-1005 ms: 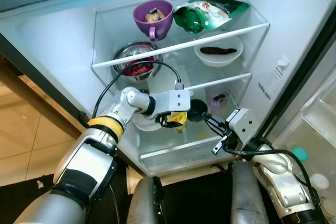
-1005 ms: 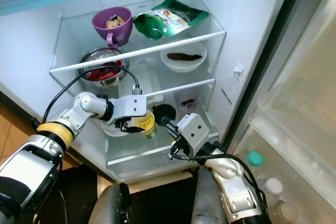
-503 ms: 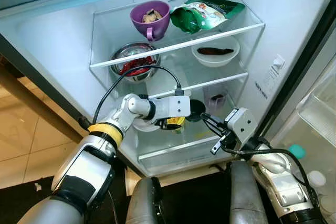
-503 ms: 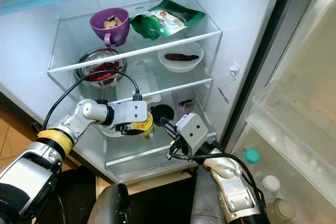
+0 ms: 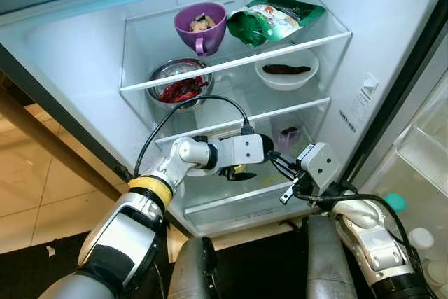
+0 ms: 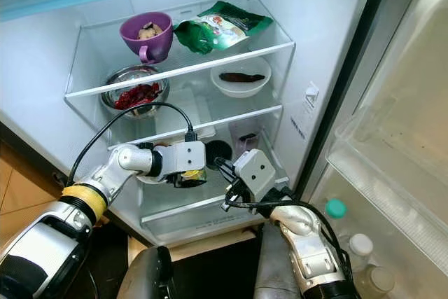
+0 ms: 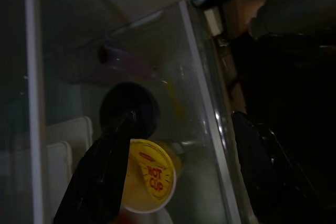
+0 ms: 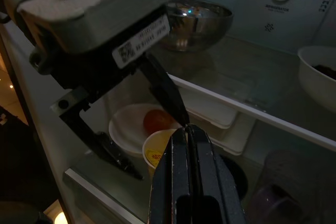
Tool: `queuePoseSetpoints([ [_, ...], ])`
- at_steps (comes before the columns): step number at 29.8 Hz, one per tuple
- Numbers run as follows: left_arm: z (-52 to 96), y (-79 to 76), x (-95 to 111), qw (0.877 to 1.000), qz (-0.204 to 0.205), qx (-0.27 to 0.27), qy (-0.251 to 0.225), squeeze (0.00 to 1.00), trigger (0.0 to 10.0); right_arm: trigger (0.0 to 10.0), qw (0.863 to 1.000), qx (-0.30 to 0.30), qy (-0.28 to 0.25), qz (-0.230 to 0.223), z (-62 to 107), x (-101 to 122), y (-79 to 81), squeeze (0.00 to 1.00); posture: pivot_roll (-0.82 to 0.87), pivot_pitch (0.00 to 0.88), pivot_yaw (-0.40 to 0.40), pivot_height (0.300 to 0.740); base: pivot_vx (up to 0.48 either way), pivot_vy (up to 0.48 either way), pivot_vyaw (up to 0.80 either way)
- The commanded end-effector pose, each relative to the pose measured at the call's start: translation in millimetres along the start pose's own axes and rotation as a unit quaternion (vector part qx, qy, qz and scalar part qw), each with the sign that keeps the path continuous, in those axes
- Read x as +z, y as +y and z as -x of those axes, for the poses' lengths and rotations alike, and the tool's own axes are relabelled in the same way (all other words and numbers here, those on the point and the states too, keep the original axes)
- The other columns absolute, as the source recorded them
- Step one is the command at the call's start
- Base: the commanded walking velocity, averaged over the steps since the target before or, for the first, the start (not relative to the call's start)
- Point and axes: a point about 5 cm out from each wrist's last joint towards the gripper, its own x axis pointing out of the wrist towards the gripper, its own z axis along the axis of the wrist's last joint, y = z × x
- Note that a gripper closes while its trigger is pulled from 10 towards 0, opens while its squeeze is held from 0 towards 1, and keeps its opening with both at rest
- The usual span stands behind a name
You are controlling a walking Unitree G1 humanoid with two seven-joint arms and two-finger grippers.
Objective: Restocking fridge
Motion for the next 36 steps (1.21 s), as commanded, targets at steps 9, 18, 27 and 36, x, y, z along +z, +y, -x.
queuePoseSetpoints([
  [9,-13.4,-12.5,1,0.999,0.017,0.031,-0.021,0.00,10.0,10.0,1.000,0.009,-0.006,0.005,-5.6,1,2.4,0.00,-0.16,0.080,0.120,0.547,0.000,0.000,0.00],
  [18,-24.3,-24.5,-2,0.995,0.063,0.065,-0.036,0.00,10.0,10.0,1.000,0.009,-0.003,0.009,-5.0,-1,1.8,0.00,-0.16,0.073,0.114,0.547,0.000,0.000,0.00],
  [27,-36.9,-41.0,-6,0.976,0.167,0.122,-0.063,0.00,10.0,10.0,1.000,0.007,0.004,0.013,-6.3,-4,1.9,0.00,-0.16,0.072,0.114,0.547,0.000,0.000,0.00],
  [36,-39.0,-49.0,-13,0.942,0.275,0.167,-0.094,0.00,10.0,10.0,1.000,0.005,0.019,0.008,-6.1,-12,3.6,0.00,-0.15,0.071,0.112,0.547,0.000,0.000,0.00],
])
